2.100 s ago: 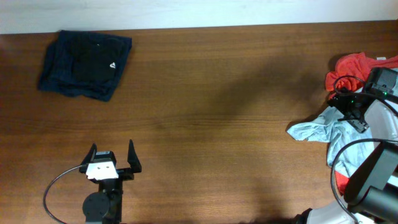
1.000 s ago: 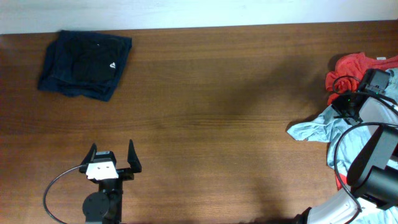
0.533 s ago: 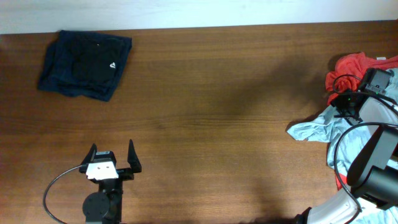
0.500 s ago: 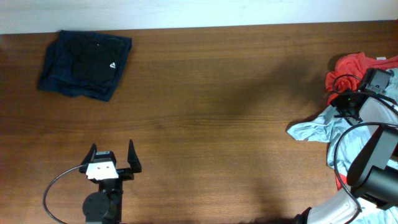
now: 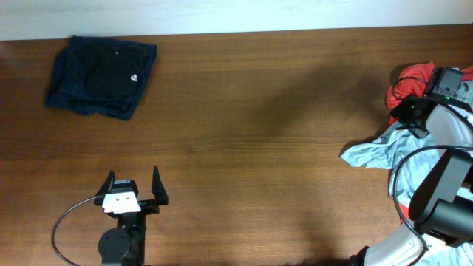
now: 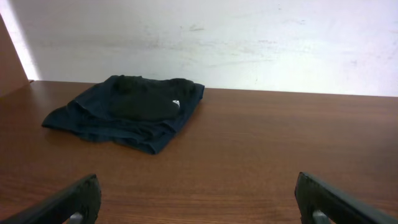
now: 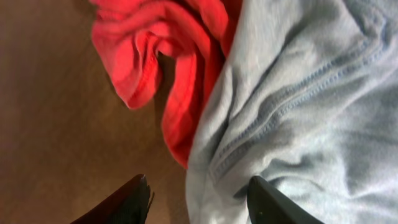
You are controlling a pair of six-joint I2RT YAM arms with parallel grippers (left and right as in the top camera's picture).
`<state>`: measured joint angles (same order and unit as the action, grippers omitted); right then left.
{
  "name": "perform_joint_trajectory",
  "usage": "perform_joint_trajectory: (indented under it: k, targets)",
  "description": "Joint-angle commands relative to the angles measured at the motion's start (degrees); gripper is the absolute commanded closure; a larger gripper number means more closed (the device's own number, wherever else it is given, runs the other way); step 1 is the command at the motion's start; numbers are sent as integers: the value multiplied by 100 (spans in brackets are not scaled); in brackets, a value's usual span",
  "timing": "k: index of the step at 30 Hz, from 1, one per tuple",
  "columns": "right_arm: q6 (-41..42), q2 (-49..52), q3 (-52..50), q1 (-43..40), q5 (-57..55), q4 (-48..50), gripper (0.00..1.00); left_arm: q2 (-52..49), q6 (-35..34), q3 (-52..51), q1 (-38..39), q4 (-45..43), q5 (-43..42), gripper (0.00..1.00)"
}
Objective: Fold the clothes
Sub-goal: 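Grasp the light blue t-shirt edge with the right gripper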
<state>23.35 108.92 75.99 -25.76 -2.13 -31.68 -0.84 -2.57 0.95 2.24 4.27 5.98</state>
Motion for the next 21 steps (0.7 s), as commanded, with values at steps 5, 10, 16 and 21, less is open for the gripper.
perform_joint_trajectory:
  k: [5, 10, 16, 21]
  targets:
    - [-59, 22, 9, 31, -264, -63, 43, 33, 92, -44, 11, -13, -61, 1]
    - [-33, 24, 7, 31, -260, -260, 36, 33, 92, -42, 11, -13, -61, 1]
    - [120, 31, 7, 33, -168, -597, 34, 33, 92, -42, 11, -13, -61, 1]
    - [118, 35, -20, 114, -109, -658, 34, 33, 92, -42, 11, -13, -61, 1]
